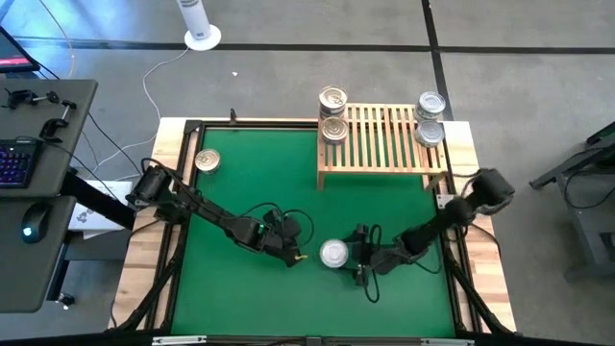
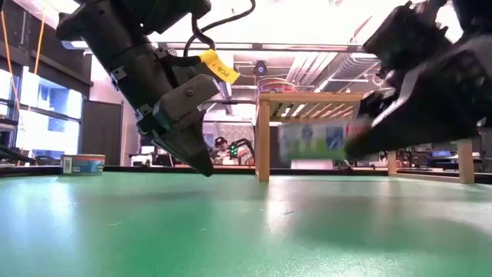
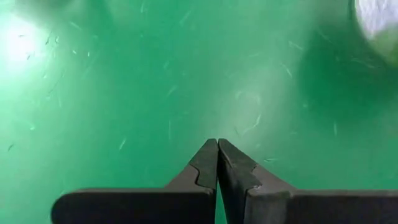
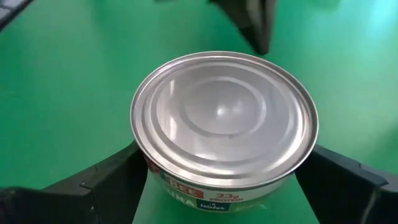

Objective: Stack canned seafood by type on shelf
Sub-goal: Stack the green tuna can on top of the green tuna can on the shelf

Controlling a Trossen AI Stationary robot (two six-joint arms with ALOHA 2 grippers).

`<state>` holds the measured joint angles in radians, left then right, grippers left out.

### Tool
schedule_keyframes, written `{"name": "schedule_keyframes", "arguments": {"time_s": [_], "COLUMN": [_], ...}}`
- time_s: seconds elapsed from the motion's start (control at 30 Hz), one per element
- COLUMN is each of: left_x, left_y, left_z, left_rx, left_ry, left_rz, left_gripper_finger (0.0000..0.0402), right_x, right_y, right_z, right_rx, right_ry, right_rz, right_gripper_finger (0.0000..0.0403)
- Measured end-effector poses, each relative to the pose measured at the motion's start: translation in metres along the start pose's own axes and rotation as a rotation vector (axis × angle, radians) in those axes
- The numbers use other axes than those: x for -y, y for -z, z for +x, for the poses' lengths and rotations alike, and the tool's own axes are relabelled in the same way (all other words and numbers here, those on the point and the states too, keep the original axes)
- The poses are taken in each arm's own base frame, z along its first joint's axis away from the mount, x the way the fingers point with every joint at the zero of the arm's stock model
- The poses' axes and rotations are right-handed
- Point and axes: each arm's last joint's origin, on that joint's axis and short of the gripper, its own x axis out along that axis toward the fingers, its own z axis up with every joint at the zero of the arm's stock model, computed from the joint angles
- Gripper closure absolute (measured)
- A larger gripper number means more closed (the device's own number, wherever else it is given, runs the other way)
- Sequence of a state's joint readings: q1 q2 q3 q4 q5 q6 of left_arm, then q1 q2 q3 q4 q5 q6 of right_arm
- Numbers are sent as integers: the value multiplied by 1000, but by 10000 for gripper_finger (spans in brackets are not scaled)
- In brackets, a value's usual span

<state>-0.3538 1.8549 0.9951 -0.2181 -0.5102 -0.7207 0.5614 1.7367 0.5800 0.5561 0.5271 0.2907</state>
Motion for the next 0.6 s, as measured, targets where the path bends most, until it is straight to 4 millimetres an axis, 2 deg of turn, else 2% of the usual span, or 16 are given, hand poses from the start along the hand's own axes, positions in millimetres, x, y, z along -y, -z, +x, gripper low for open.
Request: {"name": "schedule_keyframes", "arguments": {"time_s": [0.17, 0.37, 0.47, 0.6], "left_x": [1, 4, 6, 8], "left_y": [0, 2, 3, 2], "left_z": [-1, -3, -5, -6], "left_rx": [15, 53, 69, 113], "left_ry": [-11, -30, -41, -53], "left_rz": [8, 25, 31, 24], "left_gripper_finger": [401, 401, 401, 401], "right_x": [3, 22, 43, 82], "right_y": [-26, -65, -84, -103], "right_z": [-36, -88, -115, -153], "right_rx": [51, 51, -9, -97], "right_ry": [80, 274, 393, 570], "right_rz": [10, 42, 78, 196], "right_gripper_finger": [42, 42, 42, 42]}}
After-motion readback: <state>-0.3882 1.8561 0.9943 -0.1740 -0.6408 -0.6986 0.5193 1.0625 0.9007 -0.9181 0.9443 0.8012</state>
